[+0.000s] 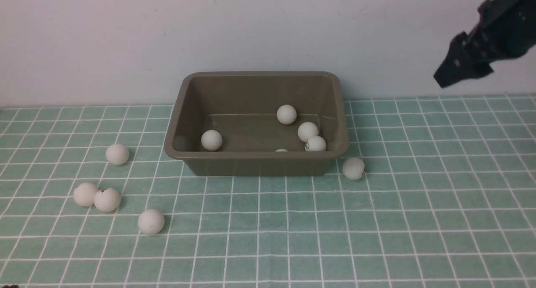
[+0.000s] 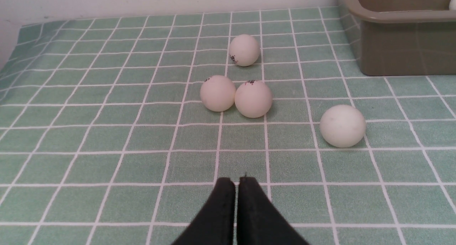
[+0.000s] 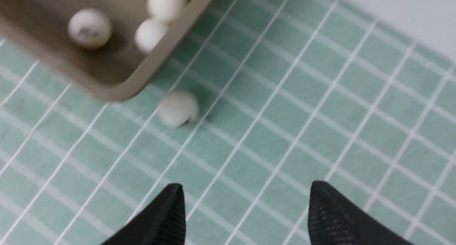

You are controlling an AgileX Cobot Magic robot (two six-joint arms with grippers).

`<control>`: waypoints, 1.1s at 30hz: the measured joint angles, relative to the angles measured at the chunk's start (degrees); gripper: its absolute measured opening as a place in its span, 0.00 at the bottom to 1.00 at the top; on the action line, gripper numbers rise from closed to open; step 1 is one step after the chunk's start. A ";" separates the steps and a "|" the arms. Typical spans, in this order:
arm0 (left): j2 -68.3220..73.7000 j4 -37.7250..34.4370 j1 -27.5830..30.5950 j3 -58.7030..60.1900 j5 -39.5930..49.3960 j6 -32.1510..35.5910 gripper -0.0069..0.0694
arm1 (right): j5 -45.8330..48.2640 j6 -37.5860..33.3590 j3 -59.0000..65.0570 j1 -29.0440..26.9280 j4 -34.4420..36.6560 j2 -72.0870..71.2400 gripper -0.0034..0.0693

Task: Put the table tennis balls in the box on the green coffee tablecloth.
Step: 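Reach for and grasp a ping pong ball on the table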

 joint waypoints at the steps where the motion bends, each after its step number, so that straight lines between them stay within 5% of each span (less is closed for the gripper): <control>1: 0.00 0.00 0.00 0.00 0.00 0.00 0.09 | 0.00 -1.49 2.96 -0.22 1.21 -1.59 0.63; 7: 0.00 0.00 0.00 0.00 0.00 0.00 0.09 | -5.16 -12.26 17.17 0.54 9.59 -6.55 0.63; 15: 0.00 0.00 0.00 0.00 0.00 0.00 0.09 | -14.26 -36.12 23.84 7.77 10.80 -0.24 0.63; 33: 0.00 0.00 0.00 0.00 0.00 0.00 0.09 | -26.11 -45.54 23.89 8.04 15.46 9.95 0.62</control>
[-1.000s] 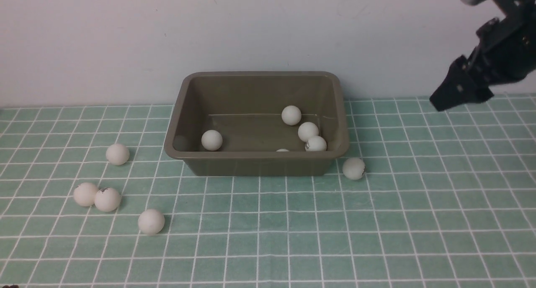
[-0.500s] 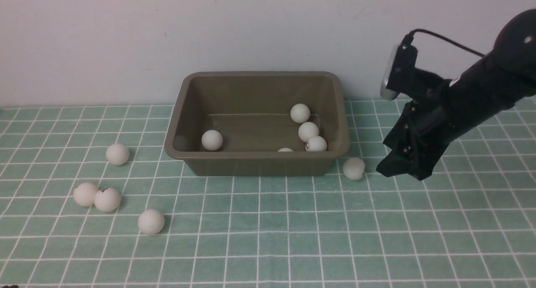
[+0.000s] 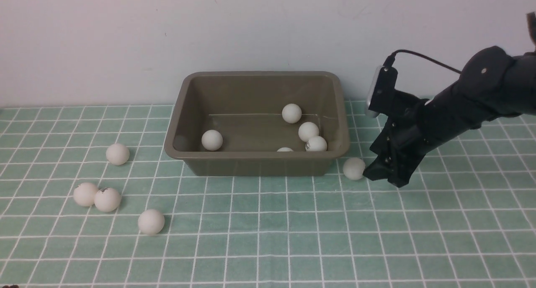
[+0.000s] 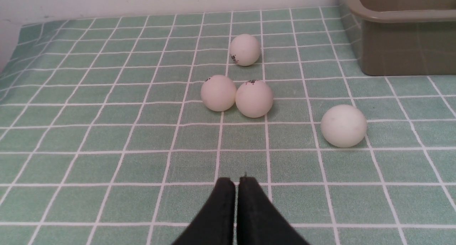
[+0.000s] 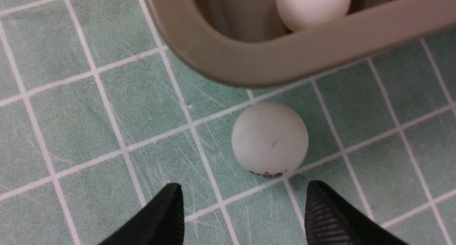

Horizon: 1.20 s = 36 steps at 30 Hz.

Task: Put the table tennis balls in the box on the green coffee tablecloth.
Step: 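Reach for and grasp a ping pong ball on the table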

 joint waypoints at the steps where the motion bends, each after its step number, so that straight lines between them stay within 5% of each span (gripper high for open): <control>1: 0.00 0.00 0.00 0.00 0.00 0.00 0.09 | 0.00 -1.10 0.00 0.00 1.09 0.24 0.62; 11: 0.00 0.00 0.00 0.00 0.00 0.00 0.09 | -1.23 -9.94 0.00 0.00 10.96 1.07 0.62; 36: 0.00 0.00 0.00 0.00 0.00 0.00 0.09 | -6.85 -10.14 -0.39 0.00 15.62 8.32 0.62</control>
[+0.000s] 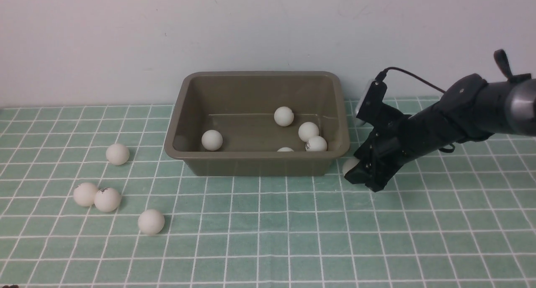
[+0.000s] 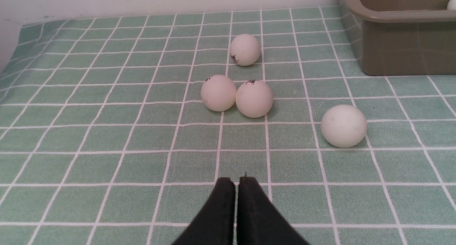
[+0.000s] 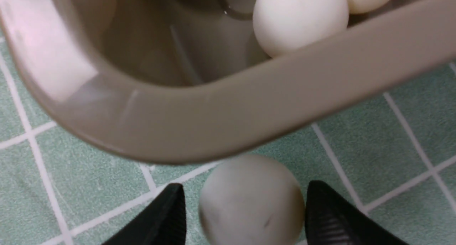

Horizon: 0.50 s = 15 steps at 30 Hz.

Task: Put the table tennis balls in the box on the green coffee tablecloth.
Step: 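Reach for and grasp a ping pong ball on the table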

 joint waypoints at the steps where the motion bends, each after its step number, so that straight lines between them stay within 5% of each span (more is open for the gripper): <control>1: 0.00 0.00 0.00 0.00 0.00 0.00 0.09 | 0.00 0.00 0.00 0.00 0.29 0.31 0.60; 11: 0.00 0.00 0.00 0.00 0.00 0.00 0.09 | -1.53 5.46 -0.28 -0.13 0.70 0.62 0.53; 15: 0.00 0.00 0.00 0.00 0.00 0.00 0.09 | 0.37 10.68 -1.28 -0.96 -4.46 -2.72 0.53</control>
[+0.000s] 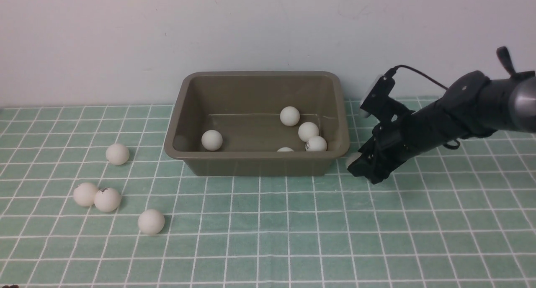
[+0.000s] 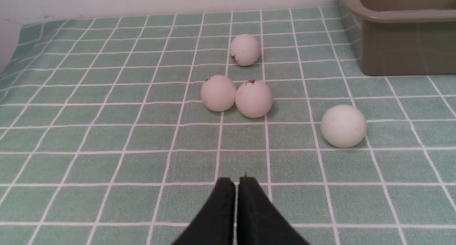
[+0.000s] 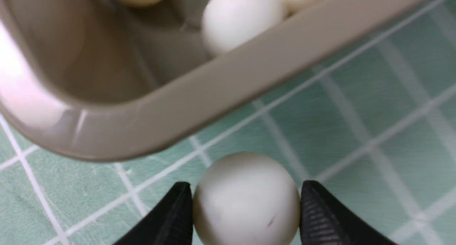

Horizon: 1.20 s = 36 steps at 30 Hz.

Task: Put the table tennis balls in the box on the green coffee tablecloth.
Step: 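Reach for and grasp a ping pong ball on the table, then release the ping pong ball into the bin and lift the gripper away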

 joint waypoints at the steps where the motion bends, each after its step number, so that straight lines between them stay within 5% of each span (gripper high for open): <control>1: 0.00 0.00 0.00 0.00 0.00 0.00 0.09 | 1.03 2.72 -1.04 -0.46 -2.02 -1.39 0.53; 7: 0.00 0.00 0.00 0.00 0.00 0.00 0.09 | 11.09 16.11 -10.91 -2.46 -12.38 -8.08 0.53; 12: 0.00 0.00 0.00 0.00 0.00 0.00 0.09 | 16.32 18.44 -19.57 0.32 -10.56 -9.02 0.53; 20: 0.00 0.00 0.00 0.00 0.00 0.00 0.09 | 8.64 18.44 -22.33 10.64 -6.44 -0.09 0.53; 29: 0.00 0.00 0.00 0.00 0.00 0.00 0.09 | 3.39 18.76 -22.43 13.55 -5.36 10.31 0.53; 36: 0.00 0.00 0.00 0.00 0.00 0.00 0.09 | 1.82 19.94 -22.50 13.55 -4.78 10.49 0.70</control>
